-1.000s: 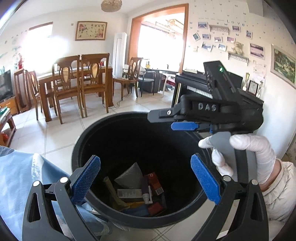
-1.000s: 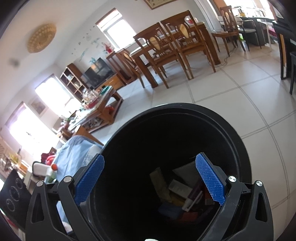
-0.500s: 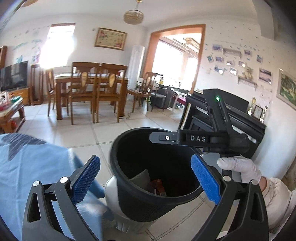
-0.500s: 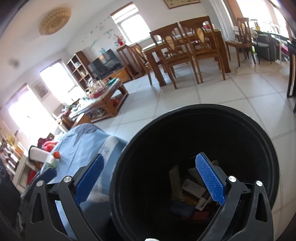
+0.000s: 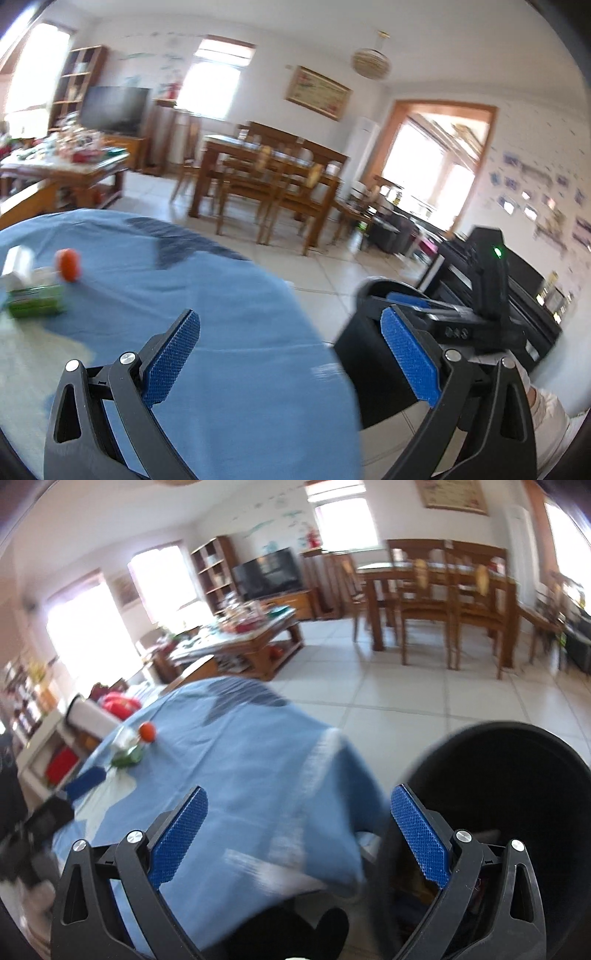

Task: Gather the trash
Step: 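Move both tools back over the table, then grasp the white cup with the left tool while the right tool grasps the orange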

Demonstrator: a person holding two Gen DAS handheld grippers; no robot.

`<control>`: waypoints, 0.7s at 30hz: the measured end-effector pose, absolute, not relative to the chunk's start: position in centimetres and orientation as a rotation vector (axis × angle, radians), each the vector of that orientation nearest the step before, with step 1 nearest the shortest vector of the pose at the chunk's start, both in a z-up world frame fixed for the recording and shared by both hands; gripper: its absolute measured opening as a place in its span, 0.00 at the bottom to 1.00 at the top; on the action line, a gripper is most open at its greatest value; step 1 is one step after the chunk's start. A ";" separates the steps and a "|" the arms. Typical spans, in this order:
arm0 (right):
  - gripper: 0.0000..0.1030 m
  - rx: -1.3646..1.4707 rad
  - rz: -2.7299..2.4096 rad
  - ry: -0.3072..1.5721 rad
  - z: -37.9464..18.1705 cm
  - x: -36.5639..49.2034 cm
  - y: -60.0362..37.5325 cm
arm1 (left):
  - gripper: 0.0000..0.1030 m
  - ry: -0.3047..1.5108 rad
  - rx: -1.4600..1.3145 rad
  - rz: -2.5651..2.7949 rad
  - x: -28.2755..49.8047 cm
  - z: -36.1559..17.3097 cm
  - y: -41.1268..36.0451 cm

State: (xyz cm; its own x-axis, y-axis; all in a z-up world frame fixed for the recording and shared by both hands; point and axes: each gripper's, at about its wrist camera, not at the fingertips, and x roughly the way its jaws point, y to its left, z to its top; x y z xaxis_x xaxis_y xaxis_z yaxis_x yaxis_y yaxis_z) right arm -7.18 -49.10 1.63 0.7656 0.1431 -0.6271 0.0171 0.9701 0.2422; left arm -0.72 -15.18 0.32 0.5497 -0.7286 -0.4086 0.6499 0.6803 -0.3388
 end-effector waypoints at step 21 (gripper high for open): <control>0.86 -0.045 0.356 0.717 1.4 5.9 -29.1 | 0.95 0.760 -0.302 -0.443 13.7 -1.8 0.9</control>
